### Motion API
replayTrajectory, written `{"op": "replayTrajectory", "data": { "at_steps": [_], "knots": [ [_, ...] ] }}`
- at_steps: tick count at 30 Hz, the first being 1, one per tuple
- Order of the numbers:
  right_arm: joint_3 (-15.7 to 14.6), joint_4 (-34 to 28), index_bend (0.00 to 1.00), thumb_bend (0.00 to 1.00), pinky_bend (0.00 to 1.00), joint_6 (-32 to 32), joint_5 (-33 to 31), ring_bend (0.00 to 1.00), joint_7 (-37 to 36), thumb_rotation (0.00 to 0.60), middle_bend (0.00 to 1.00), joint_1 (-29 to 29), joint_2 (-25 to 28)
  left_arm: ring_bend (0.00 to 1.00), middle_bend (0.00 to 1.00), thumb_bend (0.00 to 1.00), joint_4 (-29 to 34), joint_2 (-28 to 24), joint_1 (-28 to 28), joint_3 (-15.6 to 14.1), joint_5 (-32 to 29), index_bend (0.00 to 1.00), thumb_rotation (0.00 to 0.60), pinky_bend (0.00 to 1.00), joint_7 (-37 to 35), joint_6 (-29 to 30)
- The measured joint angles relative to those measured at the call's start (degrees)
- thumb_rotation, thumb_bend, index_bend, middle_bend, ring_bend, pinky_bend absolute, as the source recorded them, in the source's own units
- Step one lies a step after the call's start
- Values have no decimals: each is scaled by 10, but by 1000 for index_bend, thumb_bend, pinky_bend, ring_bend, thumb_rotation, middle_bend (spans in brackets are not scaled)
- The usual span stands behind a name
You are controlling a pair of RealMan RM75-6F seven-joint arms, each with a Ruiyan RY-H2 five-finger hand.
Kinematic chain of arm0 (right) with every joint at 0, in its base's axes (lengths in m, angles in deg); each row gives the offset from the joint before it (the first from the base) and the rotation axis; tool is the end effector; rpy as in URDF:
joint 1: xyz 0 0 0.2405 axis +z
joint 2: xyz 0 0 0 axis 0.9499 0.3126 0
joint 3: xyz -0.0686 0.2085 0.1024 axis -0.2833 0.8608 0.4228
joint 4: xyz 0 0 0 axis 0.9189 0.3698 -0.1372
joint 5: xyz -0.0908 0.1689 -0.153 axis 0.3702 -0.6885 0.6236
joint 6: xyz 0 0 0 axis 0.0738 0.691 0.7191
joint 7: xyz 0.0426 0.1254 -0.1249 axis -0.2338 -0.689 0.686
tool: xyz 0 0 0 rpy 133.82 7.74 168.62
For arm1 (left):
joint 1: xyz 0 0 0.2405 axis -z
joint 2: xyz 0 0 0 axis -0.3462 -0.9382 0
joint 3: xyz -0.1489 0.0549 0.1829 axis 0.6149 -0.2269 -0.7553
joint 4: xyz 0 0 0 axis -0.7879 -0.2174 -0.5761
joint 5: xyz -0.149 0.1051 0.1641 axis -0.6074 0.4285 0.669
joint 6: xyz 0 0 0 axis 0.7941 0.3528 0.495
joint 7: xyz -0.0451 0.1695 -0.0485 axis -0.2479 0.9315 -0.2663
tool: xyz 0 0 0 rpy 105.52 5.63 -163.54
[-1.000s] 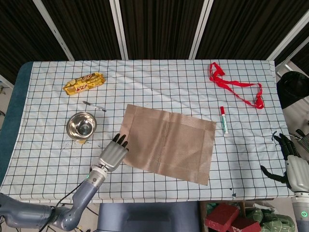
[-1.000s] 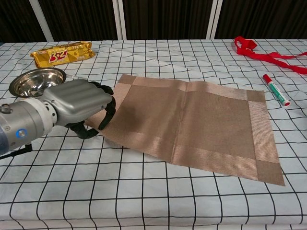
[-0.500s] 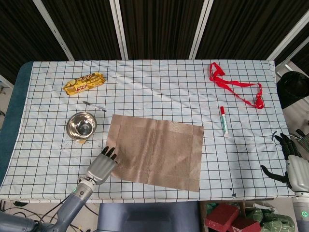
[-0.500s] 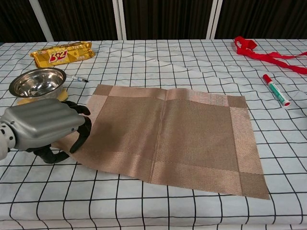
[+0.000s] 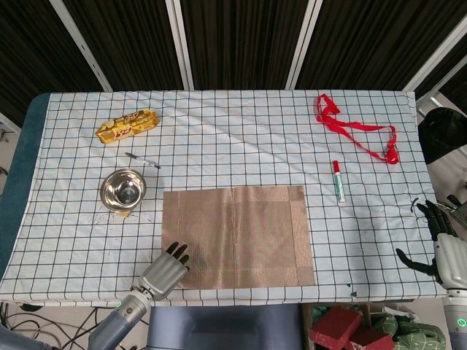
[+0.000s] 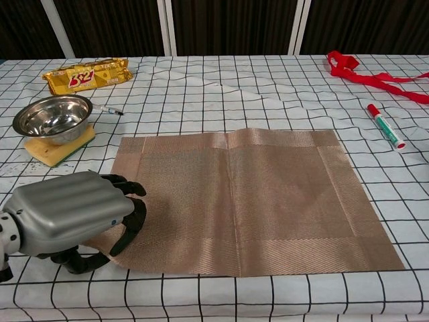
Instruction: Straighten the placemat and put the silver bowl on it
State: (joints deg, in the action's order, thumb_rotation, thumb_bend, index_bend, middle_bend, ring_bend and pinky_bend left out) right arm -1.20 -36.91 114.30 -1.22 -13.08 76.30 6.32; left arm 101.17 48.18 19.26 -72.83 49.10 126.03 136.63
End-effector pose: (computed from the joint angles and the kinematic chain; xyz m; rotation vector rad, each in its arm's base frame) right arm -0.3140 -0.2342 0.1398 1.1509 -1.1878 1.0141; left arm -0.1073 0.1894 -0.1001 -2.2818 -0.6473 -0.5303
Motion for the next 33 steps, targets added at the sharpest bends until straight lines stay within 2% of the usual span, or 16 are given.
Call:
{"op": "replayTrajectory", "data": {
  "at_steps": [4,6,7,9,11,12,15,19,24,28,31,33],
  "knots": [
    [-1,0,111,187,175,-1,0,0,0,600,0,0,0,78,260,493,9,-10,-5,-8,9,570,600,129,-1,4],
    [-1,-1,111,186,175,-1,1,0,0,600,0,0,0,76,224,445,10,-13,-6,-10,11,515,600,120,-1,4],
    [-1,-1,111,186,175,0,1,0,1,600,0,0,-1,74,206,397,10,-15,-7,-10,12,477,600,113,0,4],
    [-1,-1,111,186,175,0,1,0,1,600,0,0,-1,63,156,179,12,-18,-7,-11,11,329,600,95,1,5],
    [-1,-1,111,186,175,1,0,0,2,600,0,0,-1,53,137,57,14,-23,-8,-13,9,221,600,85,2,5],
    [-1,-1,111,186,175,1,0,0,2,600,0,0,-1,48,132,27,16,-25,-9,-13,8,179,600,81,2,6],
    [-1,0,111,186,175,1,1,0,3,600,0,0,-2,47,127,2,27,-33,-12,-13,5,134,600,80,-4,10],
    [-2,-1,111,186,175,0,1,0,5,600,0,0,-2,47,130,6,44,-46,-19,-13,23,129,600,80,-27,16],
    [-1,-2,111,187,175,-1,0,0,3,600,0,0,-1,47,135,67,64,-69,-31,-11,61,209,600,78,-49,37],
    [-2,-2,111,186,175,-2,1,0,4,600,0,0,-2,48,149,85,74,-97,-40,21,64,241,600,78,-43,90],
    [-2,-3,111,186,175,-1,0,0,5,600,0,0,-1,53,172,102,67,-113,-43,57,44,266,600,80,-41,107],
    [-2,-3,111,187,175,-1,0,0,5,600,0,0,-1,55,180,103,53,-120,-44,70,34,276,600,83,-39,112]
  ]
}}
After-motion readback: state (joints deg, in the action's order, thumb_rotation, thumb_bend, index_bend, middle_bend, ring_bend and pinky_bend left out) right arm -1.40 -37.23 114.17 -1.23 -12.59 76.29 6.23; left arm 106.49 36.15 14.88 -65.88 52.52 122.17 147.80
